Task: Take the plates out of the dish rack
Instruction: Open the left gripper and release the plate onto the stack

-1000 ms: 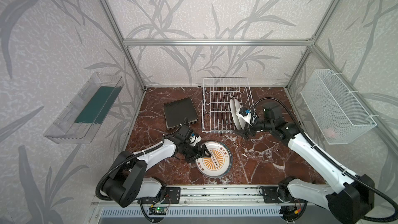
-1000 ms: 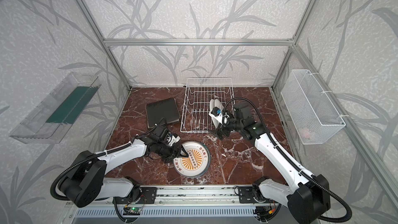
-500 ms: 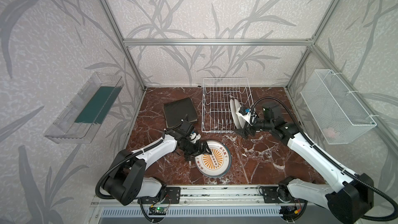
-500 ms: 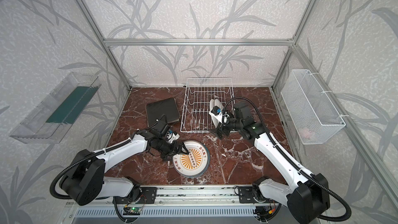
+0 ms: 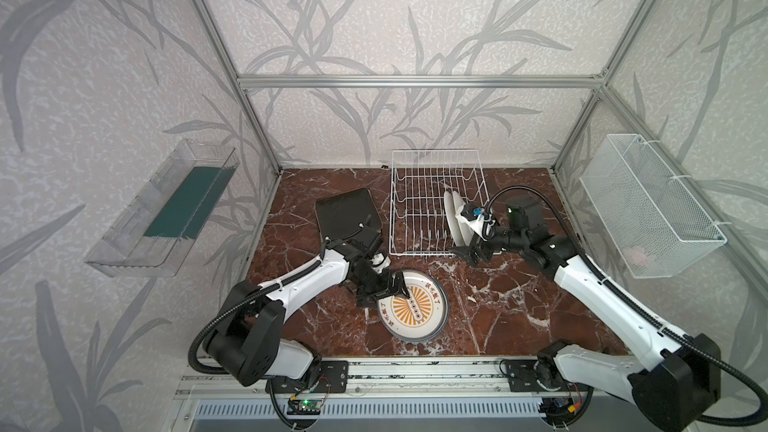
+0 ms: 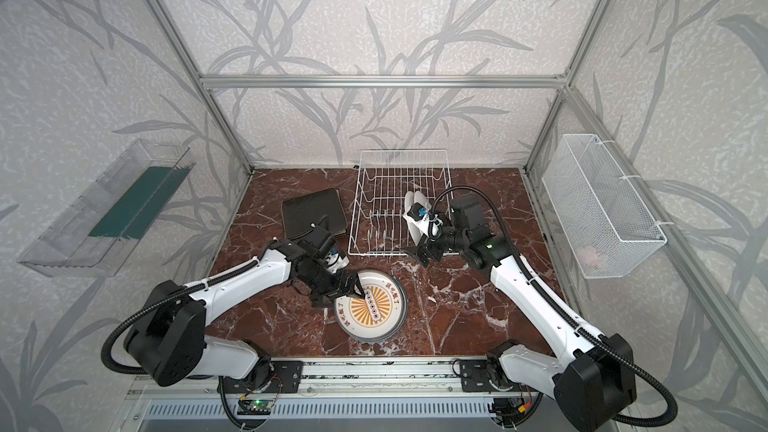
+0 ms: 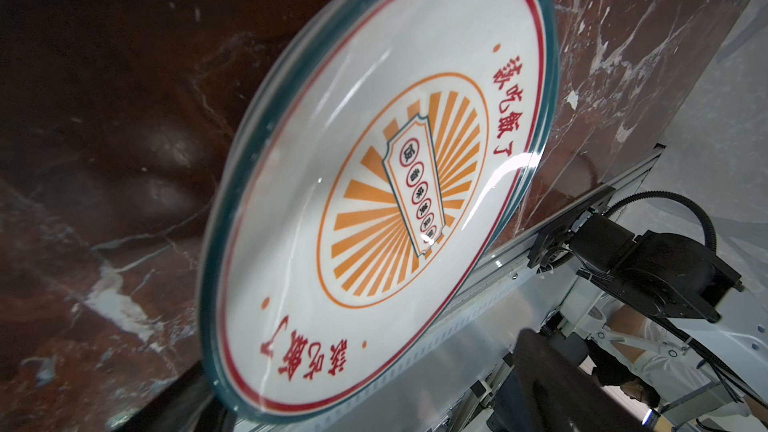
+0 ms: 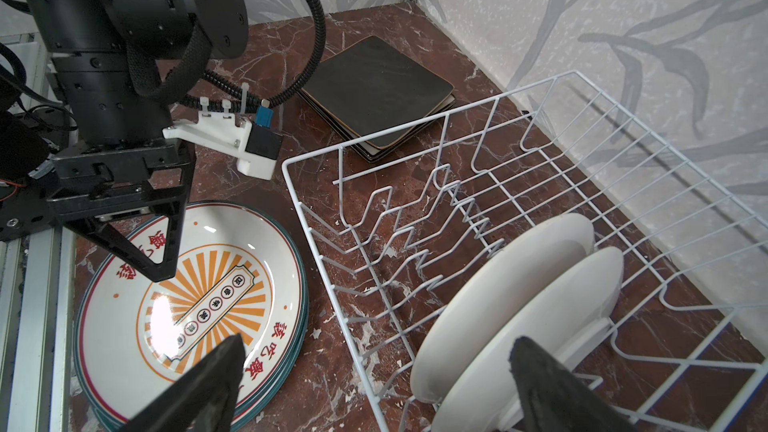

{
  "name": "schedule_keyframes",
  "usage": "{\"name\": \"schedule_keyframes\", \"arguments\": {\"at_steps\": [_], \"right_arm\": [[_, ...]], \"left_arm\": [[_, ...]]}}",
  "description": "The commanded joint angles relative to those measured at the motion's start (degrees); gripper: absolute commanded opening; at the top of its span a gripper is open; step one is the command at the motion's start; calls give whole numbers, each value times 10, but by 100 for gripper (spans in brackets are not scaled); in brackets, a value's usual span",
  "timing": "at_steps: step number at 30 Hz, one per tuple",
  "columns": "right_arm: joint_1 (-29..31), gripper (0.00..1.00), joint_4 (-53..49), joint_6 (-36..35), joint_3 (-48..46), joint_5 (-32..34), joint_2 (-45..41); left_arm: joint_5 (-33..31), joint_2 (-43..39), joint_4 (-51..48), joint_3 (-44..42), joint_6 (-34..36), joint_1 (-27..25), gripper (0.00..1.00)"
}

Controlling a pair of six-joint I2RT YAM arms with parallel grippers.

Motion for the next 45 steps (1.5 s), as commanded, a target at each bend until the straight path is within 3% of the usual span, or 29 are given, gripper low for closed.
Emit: {"name": "schedule_keyframes", "arguments": {"at_steps": [1,14,26,35,45], "right_arm": [[3,99,11,6,3,1,3],[3,99,6,11,7,24,5],[3,99,25,24,-3,46,-4],[3,99,25,26,-4,53,-8],[3,99,30,30,-4,64,-11]], "left_arm": [[-33,10,-61,37,24,-3,99],[-28,35,-73,50,30,-27,99],[-107,57,-152,123,35,-54,99],[-118,82,-159,116,38,-66,99],[-167,57,-183,153,35,-69,99]]}}
